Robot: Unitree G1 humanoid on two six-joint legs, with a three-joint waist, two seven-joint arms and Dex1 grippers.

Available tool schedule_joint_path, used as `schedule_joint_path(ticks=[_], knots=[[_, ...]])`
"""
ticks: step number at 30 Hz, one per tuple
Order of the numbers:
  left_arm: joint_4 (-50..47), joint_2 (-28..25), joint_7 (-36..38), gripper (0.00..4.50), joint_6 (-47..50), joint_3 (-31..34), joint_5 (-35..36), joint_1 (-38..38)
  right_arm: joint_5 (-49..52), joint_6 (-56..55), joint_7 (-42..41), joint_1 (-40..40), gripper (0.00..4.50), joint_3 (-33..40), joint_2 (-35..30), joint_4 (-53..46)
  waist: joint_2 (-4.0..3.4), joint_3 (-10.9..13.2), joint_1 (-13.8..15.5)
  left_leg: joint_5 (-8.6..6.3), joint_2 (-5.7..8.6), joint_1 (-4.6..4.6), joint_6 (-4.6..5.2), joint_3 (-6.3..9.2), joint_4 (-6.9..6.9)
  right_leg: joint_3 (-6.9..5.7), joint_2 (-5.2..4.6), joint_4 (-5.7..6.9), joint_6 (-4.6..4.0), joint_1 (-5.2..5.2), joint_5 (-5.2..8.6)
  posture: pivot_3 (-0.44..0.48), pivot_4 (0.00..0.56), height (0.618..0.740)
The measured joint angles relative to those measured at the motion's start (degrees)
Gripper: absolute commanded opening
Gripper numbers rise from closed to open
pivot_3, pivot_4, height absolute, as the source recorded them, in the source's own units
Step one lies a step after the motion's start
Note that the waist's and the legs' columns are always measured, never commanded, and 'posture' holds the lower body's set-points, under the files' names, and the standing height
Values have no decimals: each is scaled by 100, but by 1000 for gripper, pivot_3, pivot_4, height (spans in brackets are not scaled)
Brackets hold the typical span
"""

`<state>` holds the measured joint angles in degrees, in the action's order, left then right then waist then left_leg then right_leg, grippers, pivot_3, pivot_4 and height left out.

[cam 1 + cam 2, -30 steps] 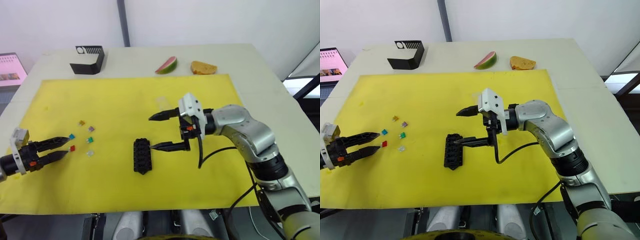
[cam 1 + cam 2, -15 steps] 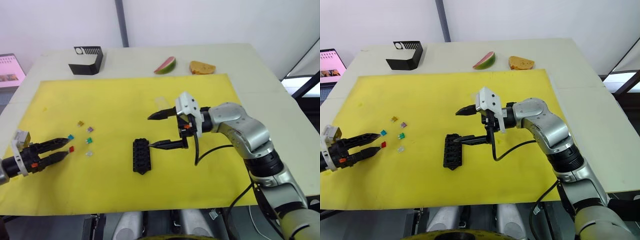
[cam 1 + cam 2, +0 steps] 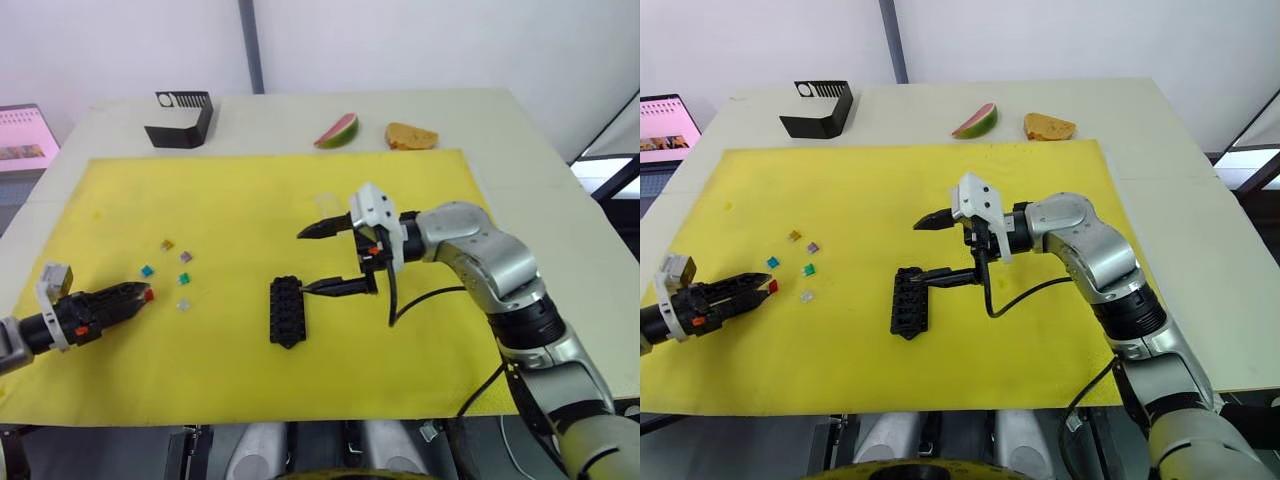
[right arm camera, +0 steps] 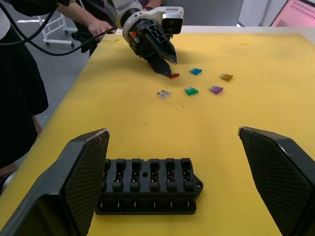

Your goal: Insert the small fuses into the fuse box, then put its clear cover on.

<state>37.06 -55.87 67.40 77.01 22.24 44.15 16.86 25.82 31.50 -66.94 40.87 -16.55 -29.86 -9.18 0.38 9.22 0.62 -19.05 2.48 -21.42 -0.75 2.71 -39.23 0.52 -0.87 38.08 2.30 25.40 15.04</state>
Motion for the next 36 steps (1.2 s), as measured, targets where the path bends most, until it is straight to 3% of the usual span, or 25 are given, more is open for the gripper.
schedule_joint_path(ticks=[8,11,14,17,19,29,33,36], knots=[[119,42,1,2811,-142,-11,-107,86,-87,-105,-75,3,4500,-1,12,61,0,0,3,1,0,1,-1,1,0,0,0,3,0,0,0,0,150,740],[121,42,2,2007,-172,-17,-143,83,-98,-132,-100,3,4500,-1,18,87,0,0,1,1,0,2,-1,1,0,-1,0,4,0,0,0,0,150,740],[169,88,-42,504,-334,-24,-246,69,-135,-182,-124,3,4500,-2,20,173,0,0,-6,1,0,1,-1,1,0,0,0,3,0,0,0,0,150,740],[190,157,-113,504,-481,-22,-302,68,-143,-186,-164,2,4500,-4,19,175,-1,0,-14,1,0,3,-2,1,0,0,0,7,0,1,0,0,150,740],[227,195,-163,70,-538,9,-315,74,-143,-186,-197,2,4500,-4,16,174,-2,-1,-20,3,0,5,-5,1,0,0,0,10,0,1,0,0,150,740],[167,217,-289,31,-532,253,-251,-36,-196,-195,-284,1,4500,-3,-13,173,-8,-5,-66,5,-1,6,-9,3,1,0,1,15,-1,2,0,0,150,740],[-320,217,-654,31,-92,1025,122,-54,-77,-69,-224,-204,4500,212,-188,-7,13,-1,-72,5,0,-4,-8,10,0,-5,1,9,-1,4,0,0,150,740],[-1403,216,-950,31,444,1660,653,-10,208,231,39,-362,4500,577,-214,-258,21,-2,-75,2,0,-7,-3,9,0,-4,-1,2,0,2,-1,0,150,740]])
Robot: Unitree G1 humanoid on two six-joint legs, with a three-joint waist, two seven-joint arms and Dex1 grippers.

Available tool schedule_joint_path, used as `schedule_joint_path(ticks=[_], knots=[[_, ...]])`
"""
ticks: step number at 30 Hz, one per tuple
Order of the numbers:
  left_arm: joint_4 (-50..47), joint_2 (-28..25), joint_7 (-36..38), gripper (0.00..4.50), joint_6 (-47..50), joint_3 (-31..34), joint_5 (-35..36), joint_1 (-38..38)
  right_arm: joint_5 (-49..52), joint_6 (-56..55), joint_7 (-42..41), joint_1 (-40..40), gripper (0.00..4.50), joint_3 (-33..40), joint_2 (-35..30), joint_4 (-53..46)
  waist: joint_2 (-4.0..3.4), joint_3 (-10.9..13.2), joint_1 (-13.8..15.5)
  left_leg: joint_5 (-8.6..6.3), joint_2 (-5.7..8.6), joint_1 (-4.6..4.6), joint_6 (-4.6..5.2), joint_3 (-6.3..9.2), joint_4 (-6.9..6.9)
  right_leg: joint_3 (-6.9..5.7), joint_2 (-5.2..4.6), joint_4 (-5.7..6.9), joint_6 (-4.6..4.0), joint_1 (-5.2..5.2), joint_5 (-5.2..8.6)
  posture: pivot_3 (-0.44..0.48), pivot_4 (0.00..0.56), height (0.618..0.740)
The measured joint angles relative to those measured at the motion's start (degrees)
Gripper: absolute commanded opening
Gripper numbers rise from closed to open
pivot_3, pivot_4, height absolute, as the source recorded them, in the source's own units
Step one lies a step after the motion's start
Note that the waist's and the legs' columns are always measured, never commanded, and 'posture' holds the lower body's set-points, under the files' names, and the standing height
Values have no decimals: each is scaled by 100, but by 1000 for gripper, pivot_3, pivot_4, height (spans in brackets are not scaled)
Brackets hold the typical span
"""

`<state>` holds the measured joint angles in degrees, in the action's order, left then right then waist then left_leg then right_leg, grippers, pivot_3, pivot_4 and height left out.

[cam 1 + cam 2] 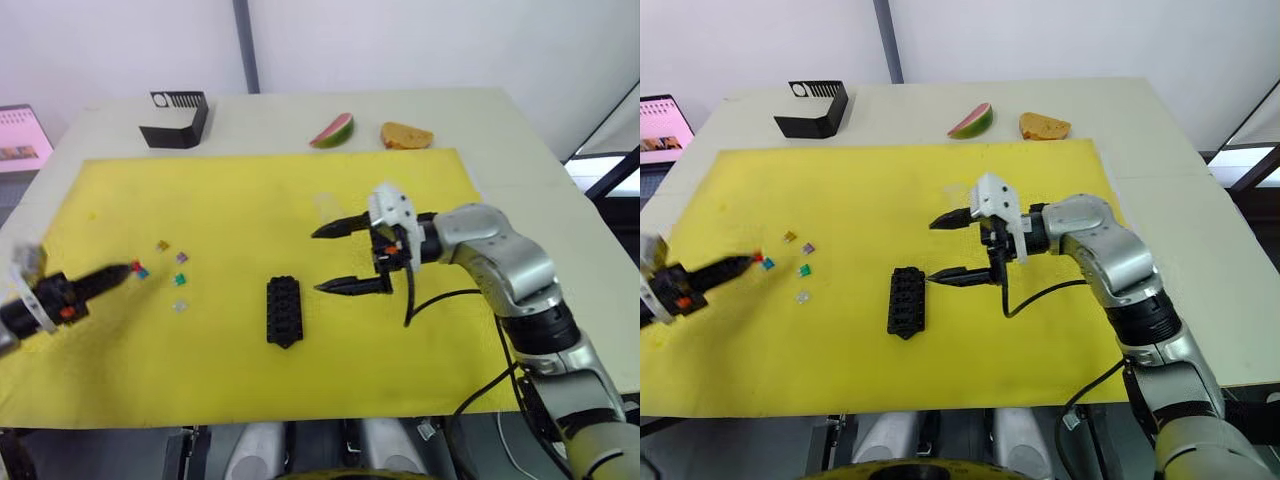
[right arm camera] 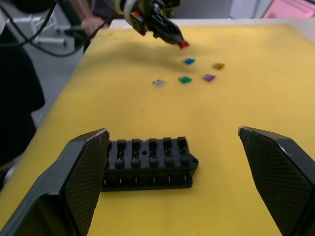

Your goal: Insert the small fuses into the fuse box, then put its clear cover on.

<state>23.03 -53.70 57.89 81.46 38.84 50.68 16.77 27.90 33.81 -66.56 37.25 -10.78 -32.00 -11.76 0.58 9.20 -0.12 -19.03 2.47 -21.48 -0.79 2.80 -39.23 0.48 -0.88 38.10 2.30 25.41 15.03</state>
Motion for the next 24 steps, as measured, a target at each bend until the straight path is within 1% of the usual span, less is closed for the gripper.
schedule_joint_path(ticks=[3,5,6,7,9,11,13,15,18,20,22,24], knots=[[-926,305,-523,31,619,527,561,512,308,347,608,-82,4500,480,225,-198,0,0,6,1,0,5,-2,0,0,0,0,3,0,-3,0,0,150,740],[-1246,579,-833,31,909,601,855,837,490,647,1015,-116,4500,698,361,-250,0,0,-5,3,0,7,-5,0,0,0,1,7,0,-2,0,0,150,740],[-1436,813,-1047,31,967,621,958,1034,595,833,1251,-143,4500,828,443,-272,0,0,-1,3,0,7,-6,0,0,0,2,7,0,-2,0,0,150,740],[-1670,1200,-1384,31,920,654,1021,1333,725,1058,1582,-154,4500,979,623,-304,0,-1,19,7,0,6,-13,0,-2,-1,2,7,1,-2,-1,0,150,740],[-1895,1870,-2019,31,807,654,1094,1814,1062,1453,2260,-79,4500,1213,1114,-470,2,-1,26,24,0,4,-43,0,-2,0,4,10,1,1,-1,0,150,740],[-2030,2380,-2504,31,808,631,1273,2195,1544,1831,2931,200,4500,1397,1692,-642,2,-1,-48,29,0,-1,-52,-1,-1,0,6,12,1,8,-1,0,150,740],[-2338,2814,-2857,31,779,548,1531,2427,1991,2102,3546,476,4500,1689,2073,-741,2,-1,-82,29,0,1,-51,0,1,0,7,11,2,8,-1,0,150,740],[-2641,3180,-3156,31,629,412,1764,2501,2281,2279,3983,559,4500,1880,2224,-742,3,-2,-80,27,0,2,-49,-1,1,0,6,7,2,6,-1,0,150,740],[-2830,3628,-3648,31,236,305,1973,2505,2386,2368,4280,446,4500,1909,2241,-694,3,-2,-74,29,0,2,-50,-4,0,0,6,7,2,5,-1,0,150,740],[-2901,3993,-3881,31,-30,167,2186,2503,2444,2366,4536,390,4500,1954,2410,-575,3,-2,-68,31,0,2,-54,-3,0,0,7,9,2,3,-1,0,150,740],[-2976,4212,-4006,31,-205,-146,2430,2501,2621,2367,4830,385,4500,2075,2664,-426,3,-2,-69,32,0,3,-55,-3,0,0,8,12,2,4,-1,0,150,740],[-3002,4308,-4081,31,-350,-412,2639,2494,2805,2381,4979,385,4500,2078,2713,-410,3,-2,-79,32,0,3,-54,-3,0,1,9,11,2,4,-1,0,150,740]])
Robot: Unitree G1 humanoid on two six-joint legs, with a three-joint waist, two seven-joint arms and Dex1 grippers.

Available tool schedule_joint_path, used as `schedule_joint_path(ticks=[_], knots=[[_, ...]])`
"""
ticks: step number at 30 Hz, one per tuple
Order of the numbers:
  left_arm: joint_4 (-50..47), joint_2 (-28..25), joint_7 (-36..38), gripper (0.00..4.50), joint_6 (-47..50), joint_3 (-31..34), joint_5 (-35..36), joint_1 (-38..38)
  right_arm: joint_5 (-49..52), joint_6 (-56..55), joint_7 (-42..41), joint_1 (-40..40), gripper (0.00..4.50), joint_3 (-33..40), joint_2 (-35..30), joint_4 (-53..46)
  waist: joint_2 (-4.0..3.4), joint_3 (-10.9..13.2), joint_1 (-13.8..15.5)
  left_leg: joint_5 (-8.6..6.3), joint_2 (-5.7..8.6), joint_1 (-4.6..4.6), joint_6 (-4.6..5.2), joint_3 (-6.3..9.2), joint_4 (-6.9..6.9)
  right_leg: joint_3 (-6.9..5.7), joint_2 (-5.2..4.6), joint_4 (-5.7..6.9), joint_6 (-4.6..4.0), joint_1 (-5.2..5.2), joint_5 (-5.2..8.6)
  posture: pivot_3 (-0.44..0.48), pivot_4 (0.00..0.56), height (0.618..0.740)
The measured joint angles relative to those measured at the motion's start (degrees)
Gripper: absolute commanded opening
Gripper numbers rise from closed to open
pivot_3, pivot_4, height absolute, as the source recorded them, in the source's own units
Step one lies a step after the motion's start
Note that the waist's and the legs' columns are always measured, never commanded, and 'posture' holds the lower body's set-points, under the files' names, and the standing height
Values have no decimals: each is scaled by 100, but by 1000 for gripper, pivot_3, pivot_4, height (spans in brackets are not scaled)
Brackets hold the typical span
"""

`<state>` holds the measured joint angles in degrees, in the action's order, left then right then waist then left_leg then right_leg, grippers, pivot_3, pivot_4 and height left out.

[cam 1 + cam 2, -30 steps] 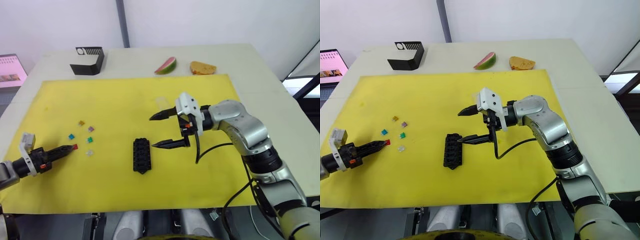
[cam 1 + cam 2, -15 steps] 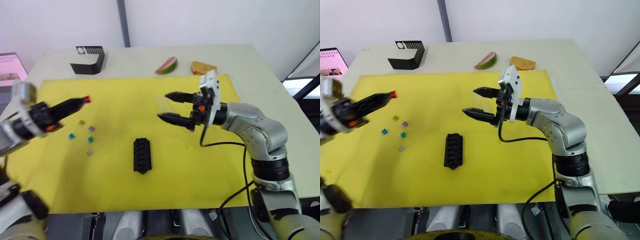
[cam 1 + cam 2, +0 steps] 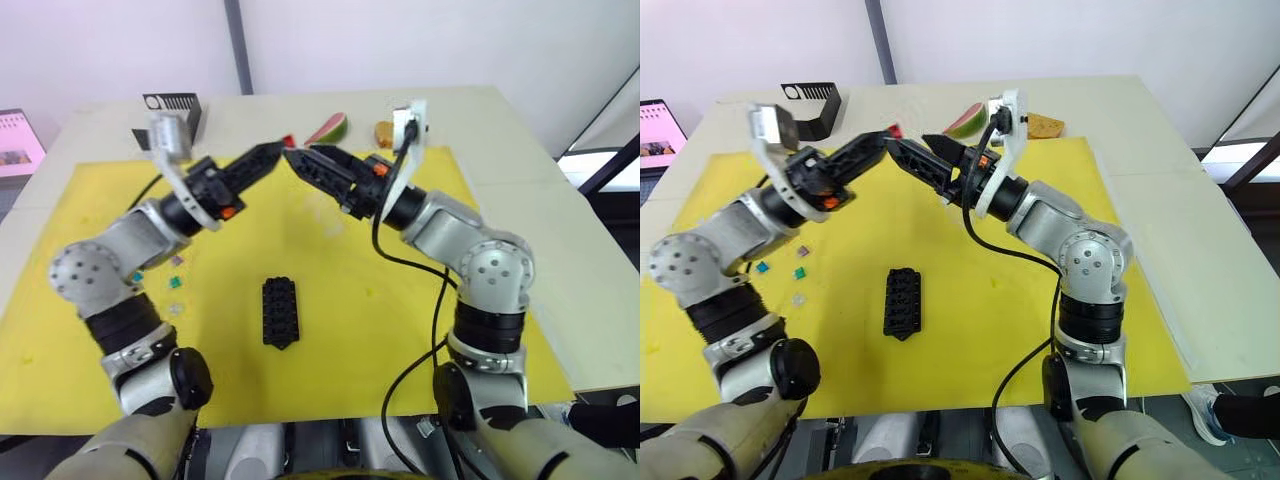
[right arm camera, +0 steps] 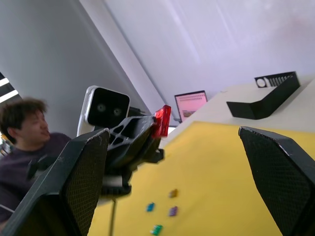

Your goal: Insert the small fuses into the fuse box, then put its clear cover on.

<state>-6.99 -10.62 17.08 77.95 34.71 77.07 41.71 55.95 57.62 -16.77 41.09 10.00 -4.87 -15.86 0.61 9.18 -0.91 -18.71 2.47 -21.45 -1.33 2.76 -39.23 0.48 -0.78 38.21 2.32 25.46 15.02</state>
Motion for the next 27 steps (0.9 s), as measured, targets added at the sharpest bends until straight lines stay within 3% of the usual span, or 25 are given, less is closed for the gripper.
schedule_joint_path(ticks=[6,7,8,18,21,27], knots=[[-5,-5,-189,31,-653,-384,285,-192,395,-19,181,-191,4500,36,-22,-203,0,0,5,0,0,0,0,0,0,1,1,-1,0,0,0,0,150,740],[-6,-18,-221,0,-722,-435,397,-195,508,-28,232,-192,3902,68,-9,-212,0,0,8,0,0,0,0,0,0,1,1,-2,0,-1,0,0,150,740],[-9,-59,-248,0,-763,-486,532,-206,625,-43,296,-192,3657,94,-9,-228,-1,0,9,0,0,0,1,0,0,1,1,-2,0,-1,0,0,150,740],[-18,-456,-357,0,-1235,-982,1223,-455,1213,-130,768,-218,3657,221,-137,-275,0,0,9,0,0,1,2,0,0,1,2,-2,0,-2,0,0,150,740],[-18,-529,-356,0,-1382,-1129,1277,-532,1245,-142,802,-240,2863,180,-255,-275,-1,0,10,0,0,1,2,0,0,1,2,-3,0,-3,0,0,150,740],[-27,-697,-346,0,-1614,-1362,1364,-579,1462,-189,877,-295,2863,105,-270,-278,-1,0,10,0,0,1,3,1,0,1,3,-4,0,-3,0,0,150,740]])
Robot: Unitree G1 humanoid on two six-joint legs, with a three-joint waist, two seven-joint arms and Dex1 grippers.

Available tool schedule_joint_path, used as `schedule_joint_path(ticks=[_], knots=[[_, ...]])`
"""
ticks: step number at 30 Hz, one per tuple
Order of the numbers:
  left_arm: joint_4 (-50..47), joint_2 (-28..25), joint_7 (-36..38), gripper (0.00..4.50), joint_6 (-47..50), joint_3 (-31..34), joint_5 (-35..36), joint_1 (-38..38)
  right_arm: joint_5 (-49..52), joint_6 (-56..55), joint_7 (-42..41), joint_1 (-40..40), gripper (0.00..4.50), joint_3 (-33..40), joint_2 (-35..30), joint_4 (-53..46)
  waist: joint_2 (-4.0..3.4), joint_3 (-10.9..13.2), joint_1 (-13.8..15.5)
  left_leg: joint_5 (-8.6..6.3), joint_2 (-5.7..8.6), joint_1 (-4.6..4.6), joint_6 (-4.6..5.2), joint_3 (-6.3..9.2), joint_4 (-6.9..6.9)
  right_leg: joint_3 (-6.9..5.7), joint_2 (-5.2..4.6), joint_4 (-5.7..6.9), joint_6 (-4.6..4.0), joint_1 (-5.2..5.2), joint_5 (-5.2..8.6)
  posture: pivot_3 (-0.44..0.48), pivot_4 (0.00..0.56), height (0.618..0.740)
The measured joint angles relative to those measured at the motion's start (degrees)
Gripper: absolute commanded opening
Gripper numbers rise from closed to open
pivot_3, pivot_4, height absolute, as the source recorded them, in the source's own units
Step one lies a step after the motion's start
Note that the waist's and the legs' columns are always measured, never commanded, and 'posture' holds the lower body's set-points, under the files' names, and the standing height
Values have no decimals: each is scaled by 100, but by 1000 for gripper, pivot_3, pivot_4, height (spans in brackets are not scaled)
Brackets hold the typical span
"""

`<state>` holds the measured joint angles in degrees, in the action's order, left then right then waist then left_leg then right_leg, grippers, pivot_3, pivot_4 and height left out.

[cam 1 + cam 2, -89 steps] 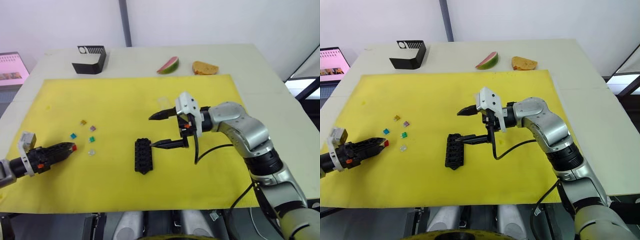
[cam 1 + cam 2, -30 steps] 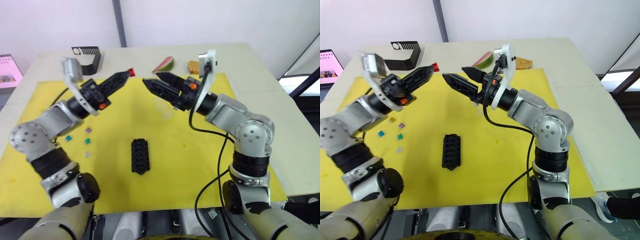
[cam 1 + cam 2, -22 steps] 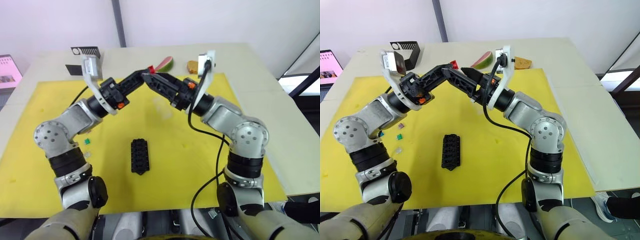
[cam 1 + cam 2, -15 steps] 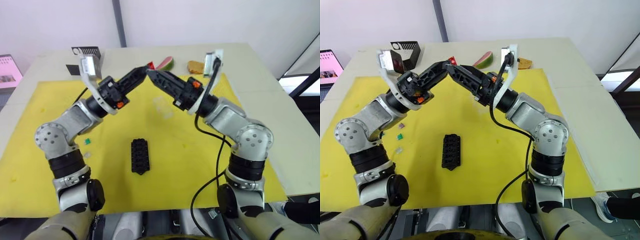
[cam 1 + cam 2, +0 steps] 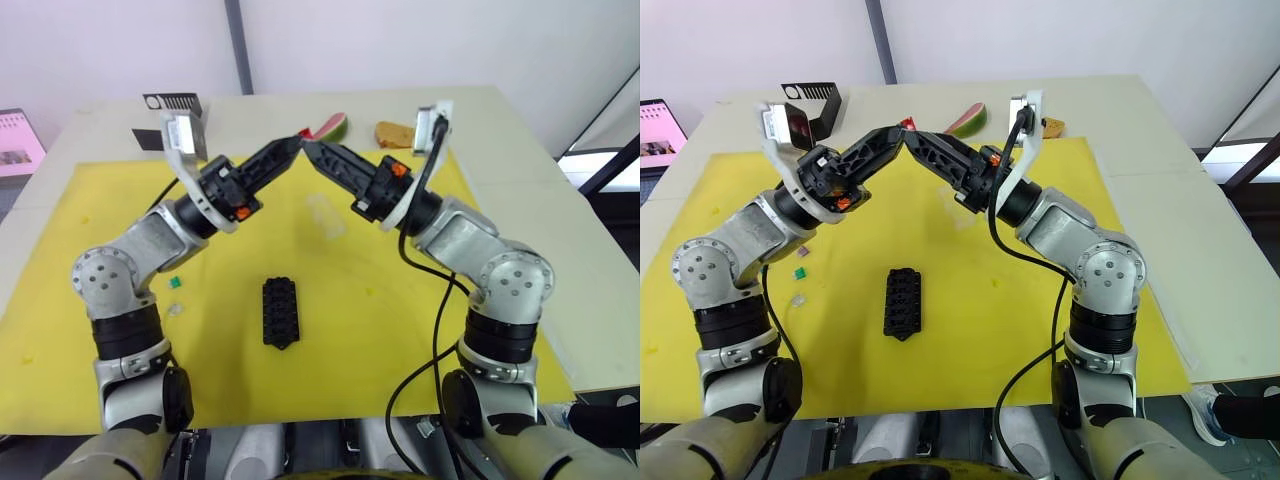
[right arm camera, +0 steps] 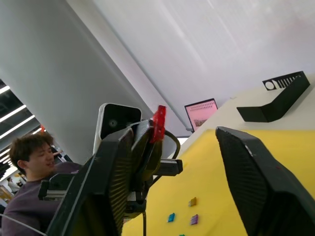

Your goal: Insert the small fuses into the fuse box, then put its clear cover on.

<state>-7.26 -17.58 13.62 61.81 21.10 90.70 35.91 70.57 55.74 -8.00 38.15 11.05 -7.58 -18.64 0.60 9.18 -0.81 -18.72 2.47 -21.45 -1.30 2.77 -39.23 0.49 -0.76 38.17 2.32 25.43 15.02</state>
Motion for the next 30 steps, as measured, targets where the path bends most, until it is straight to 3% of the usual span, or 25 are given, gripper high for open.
schedule_joint_path(ticks=[18,21,25,27,30], knots=[[-37,-137,17,0,-395,-333,120,-145,346,-175,206,-54,2863,-147,-219,-1,0,0,3,-4,0,-1,7,0,0,0,0,-2,0,-1,0,0,150,740],[-37,-156,42,0,-428,-373,120,-145,399,-198,210,-54,2076,-172,-241,-1,0,0,3,-4,0,-1,8,0,0,0,0,-2,0,-1,0,0,150,740],[-37,-169,74,0,-489,-415,120,-147,463,-242,253,-54,111,-175,-252,-1,0,0,4,-5,0,-1,9,0,0,0,0,-3,0,-1,0,0,150,740],[-47,-178,109,0,-518,-436,119,-153,557,-254,294,-56,44,-172,-251,0,0,0,4,-5,0,-1,10,0,0,0,0,-3,0,-1,0,0,150,740],[-68,-233,109,904,-521,-467,128,-188,681,-278,334,-60,0,-169,-253,0,0,0,3,-6,0,0,11,0,0,0,0,-3,0,-1,0,0,150,740]])
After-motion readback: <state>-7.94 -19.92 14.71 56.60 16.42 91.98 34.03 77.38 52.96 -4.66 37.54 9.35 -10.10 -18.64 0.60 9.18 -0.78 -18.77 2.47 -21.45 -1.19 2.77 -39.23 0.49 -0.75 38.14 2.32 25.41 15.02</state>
